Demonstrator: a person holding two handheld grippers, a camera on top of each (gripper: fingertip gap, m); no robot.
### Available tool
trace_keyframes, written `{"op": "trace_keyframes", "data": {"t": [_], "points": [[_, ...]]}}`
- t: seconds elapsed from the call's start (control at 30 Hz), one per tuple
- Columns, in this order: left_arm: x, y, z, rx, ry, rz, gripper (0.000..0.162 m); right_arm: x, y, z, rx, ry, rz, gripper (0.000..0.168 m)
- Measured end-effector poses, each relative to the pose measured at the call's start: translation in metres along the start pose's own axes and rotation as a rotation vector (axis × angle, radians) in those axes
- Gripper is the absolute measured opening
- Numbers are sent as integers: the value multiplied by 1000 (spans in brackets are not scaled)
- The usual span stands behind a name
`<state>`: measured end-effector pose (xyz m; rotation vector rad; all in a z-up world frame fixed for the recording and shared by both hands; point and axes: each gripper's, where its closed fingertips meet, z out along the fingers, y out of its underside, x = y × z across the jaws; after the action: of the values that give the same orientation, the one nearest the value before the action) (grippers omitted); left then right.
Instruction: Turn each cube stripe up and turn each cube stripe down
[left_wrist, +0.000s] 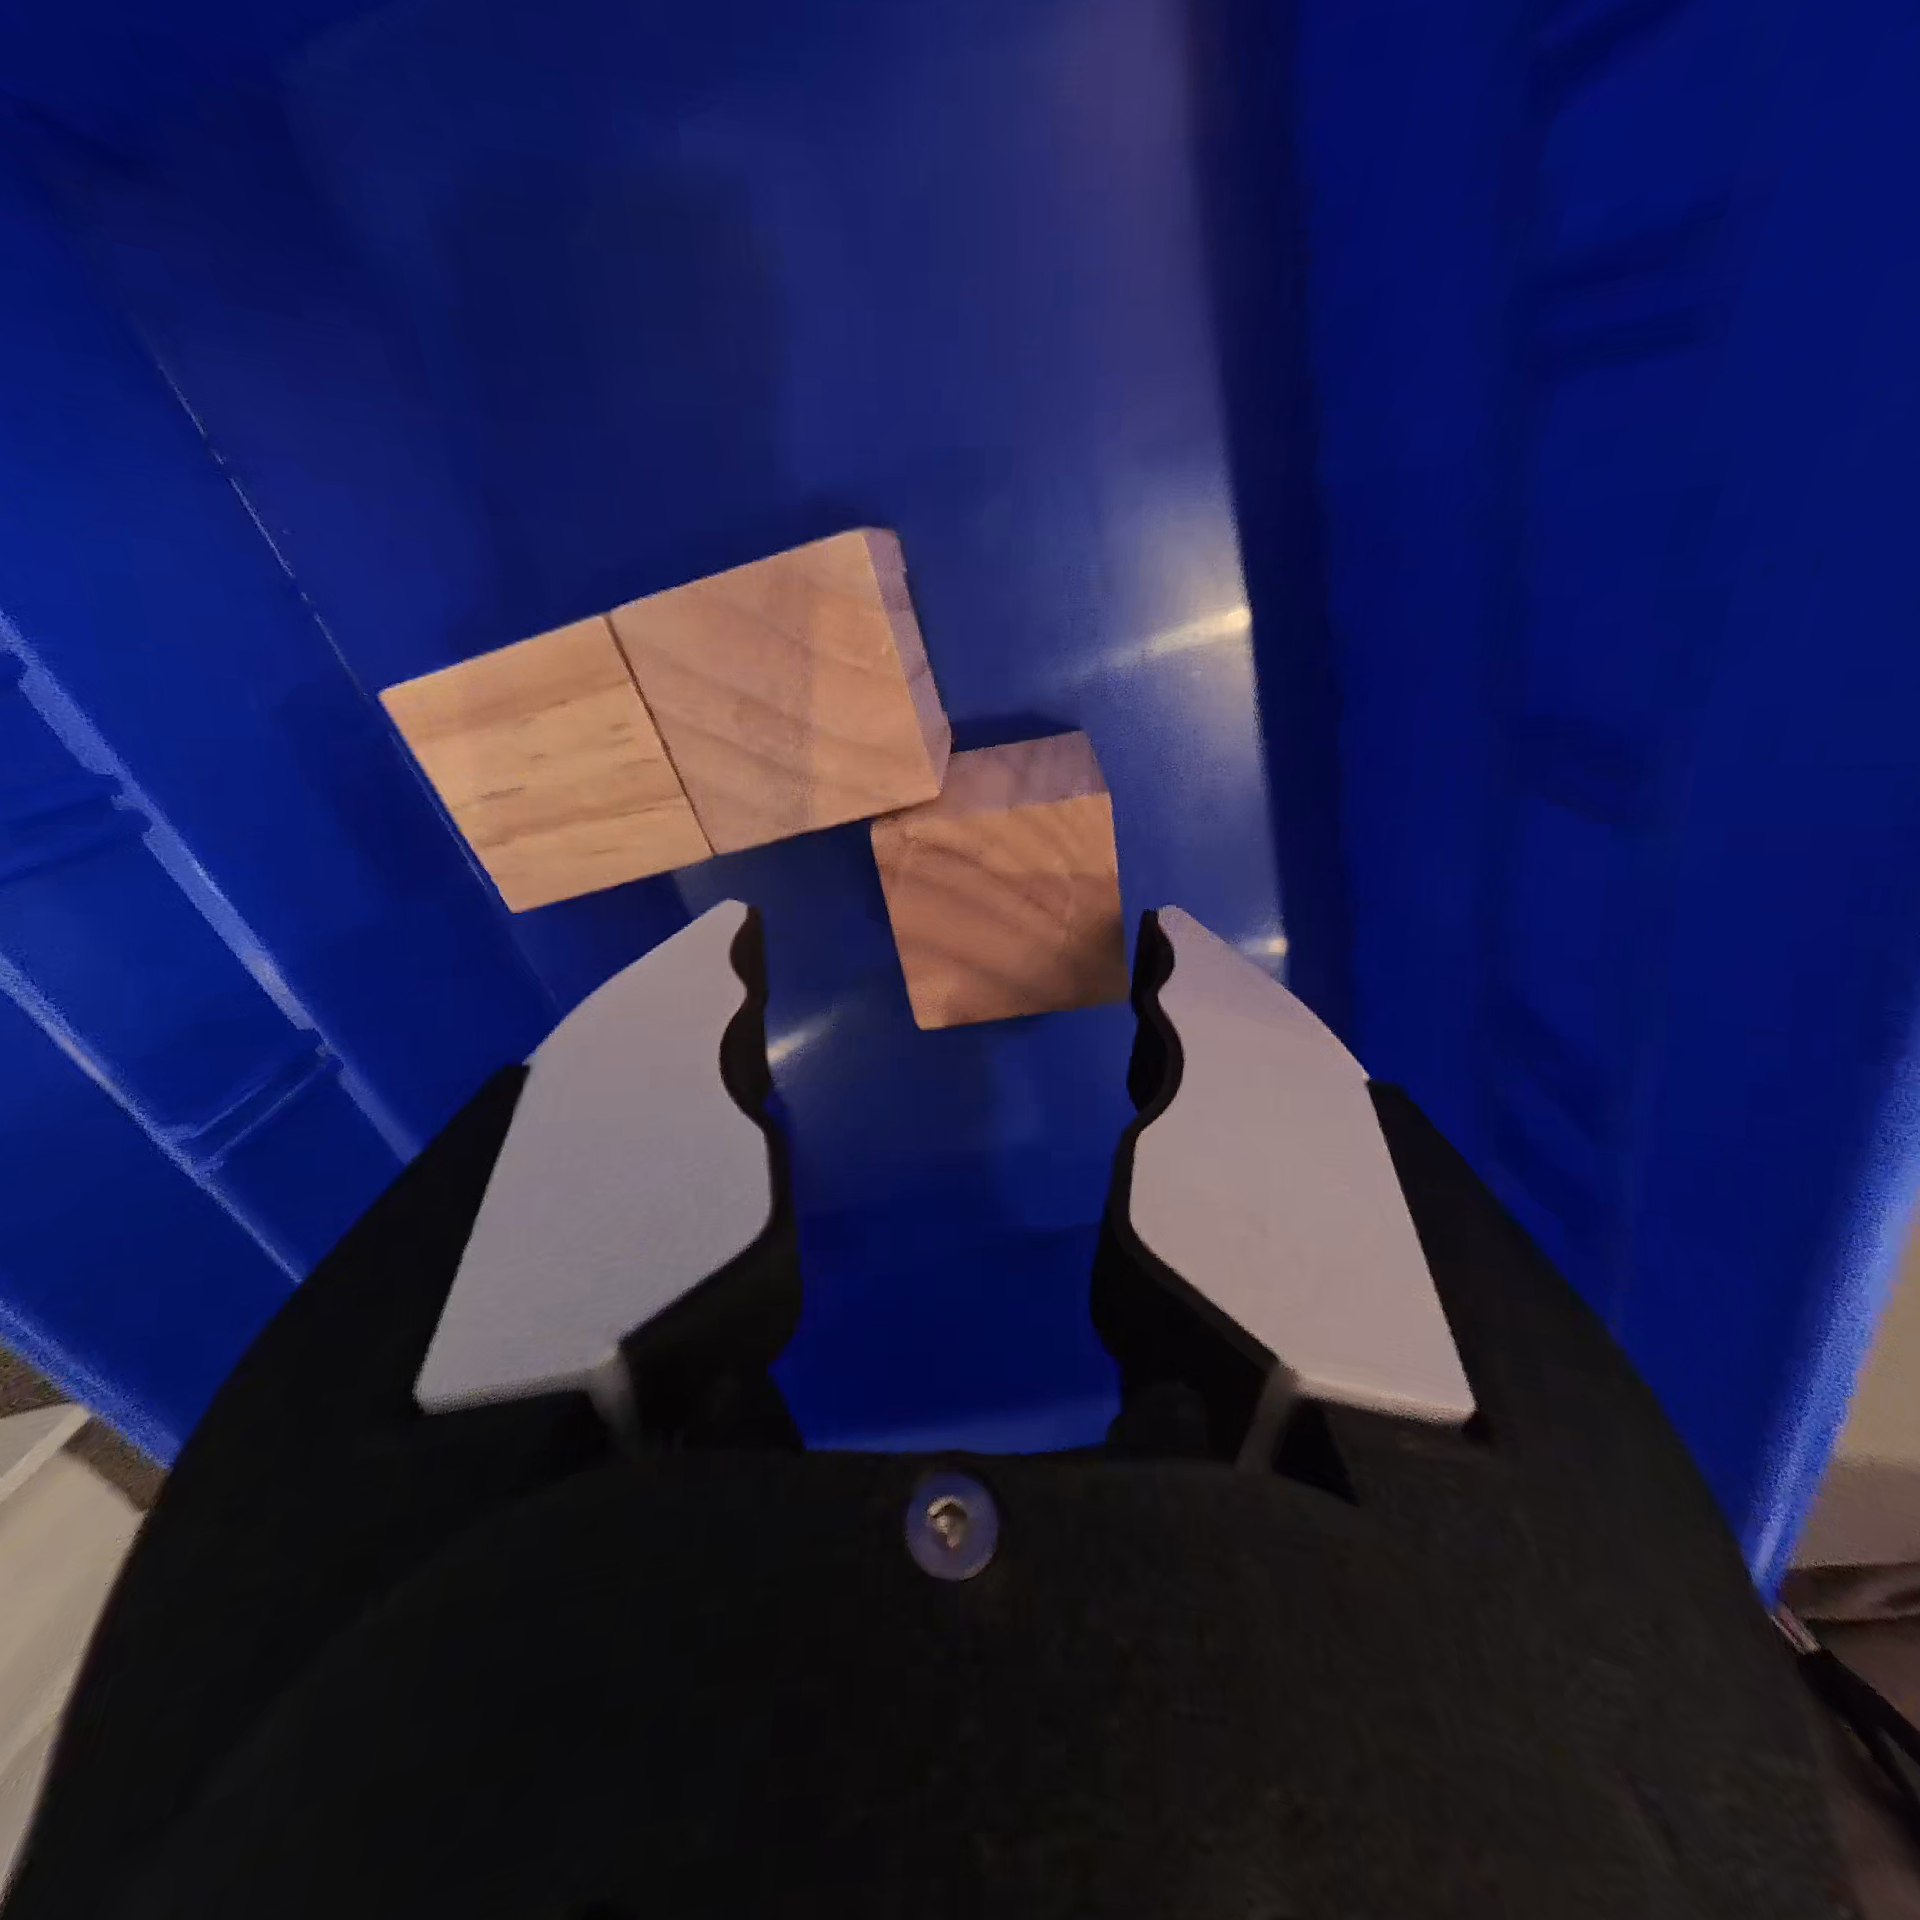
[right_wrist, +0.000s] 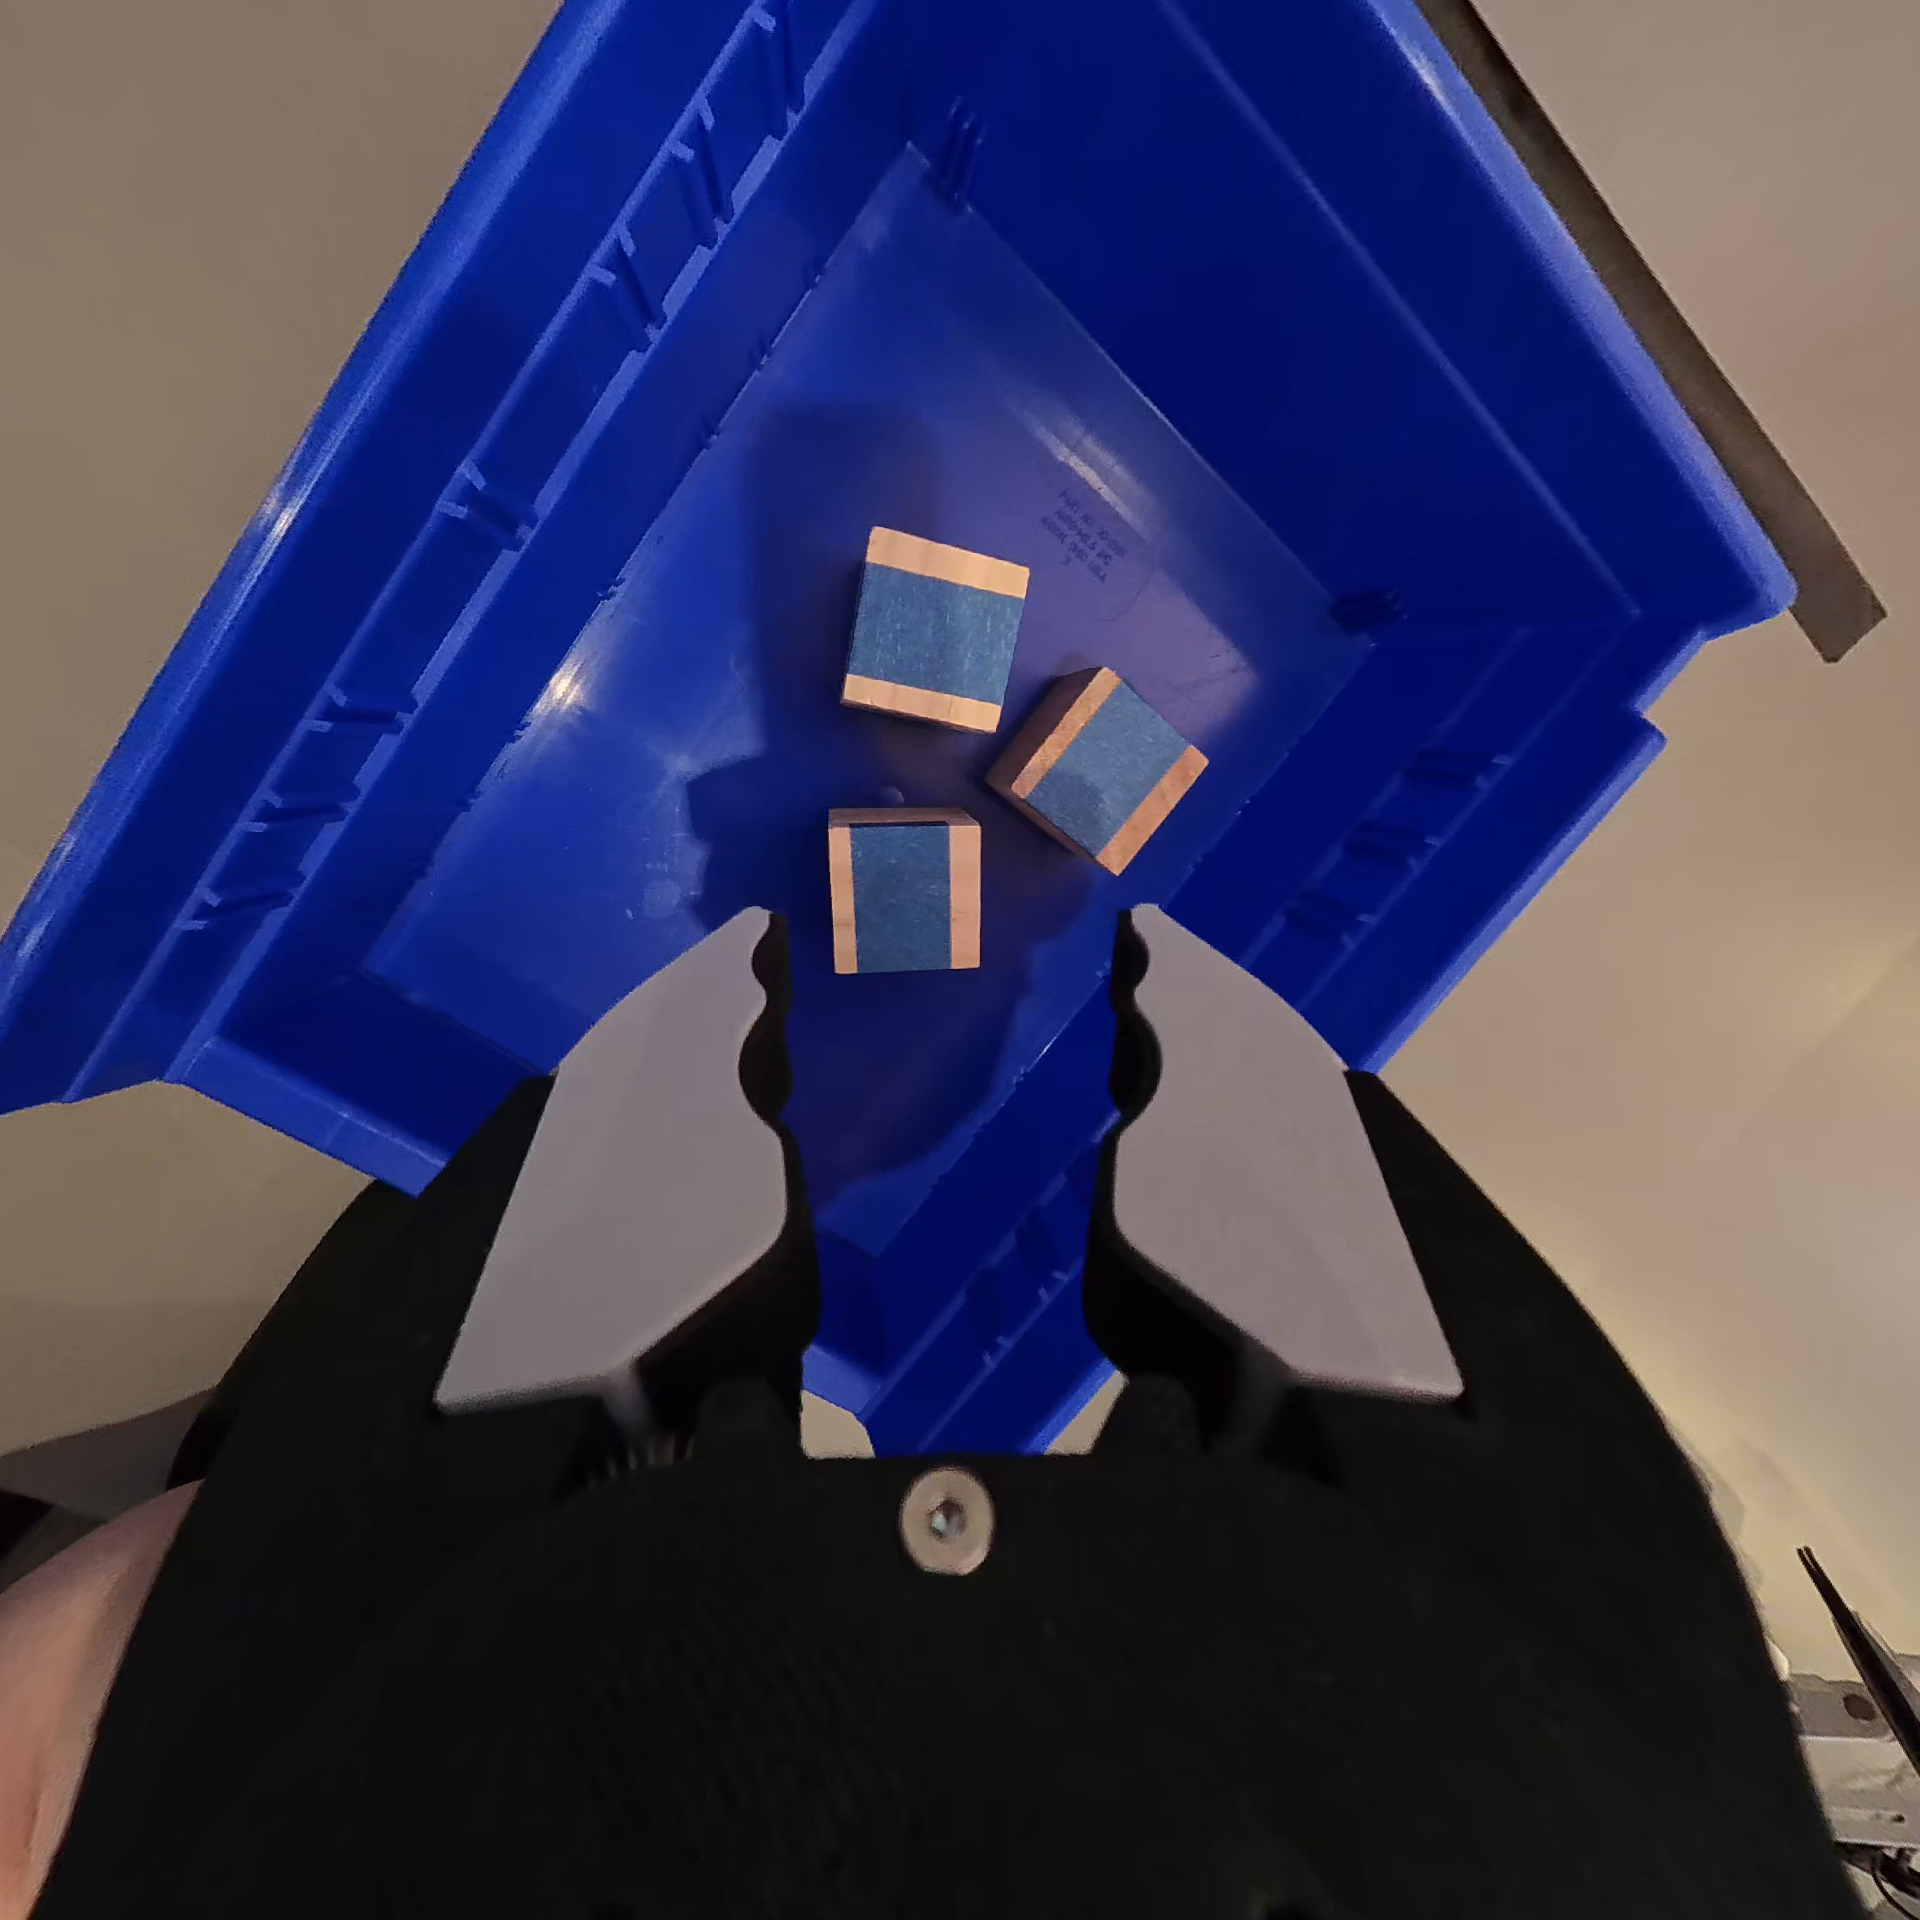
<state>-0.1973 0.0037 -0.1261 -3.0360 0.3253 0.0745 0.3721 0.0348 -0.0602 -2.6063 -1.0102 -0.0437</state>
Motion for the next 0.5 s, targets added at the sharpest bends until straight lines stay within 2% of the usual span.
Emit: {"op": "trace_keyframes", "data": {"t": [0.07,0.1,0.13,0.17,0.3,0.4,0.5], "points": [[2,-2,8,-21,-8,3,68,-1,1,0,-4,-4,-3,62],[4,-4,11,-28,-3,10,63,-1,2,0,-7,-5,-5,61],[5,-5,14,-34,10,16,52,-1,2,-1,-8,-2,-7,61],[6,-5,15,-37,22,16,49,0,1,-2,-4,6,-8,60],[15,-5,2,17,138,60,48,-3,-10,-17,68,30,-16,58],[28,-13,-43,226,333,80,48,-21,-32,-36,194,15,-91,57],[53,-17,-123,553,552,184,47,-76,-76,-63,424,-82,-316,60]]}}
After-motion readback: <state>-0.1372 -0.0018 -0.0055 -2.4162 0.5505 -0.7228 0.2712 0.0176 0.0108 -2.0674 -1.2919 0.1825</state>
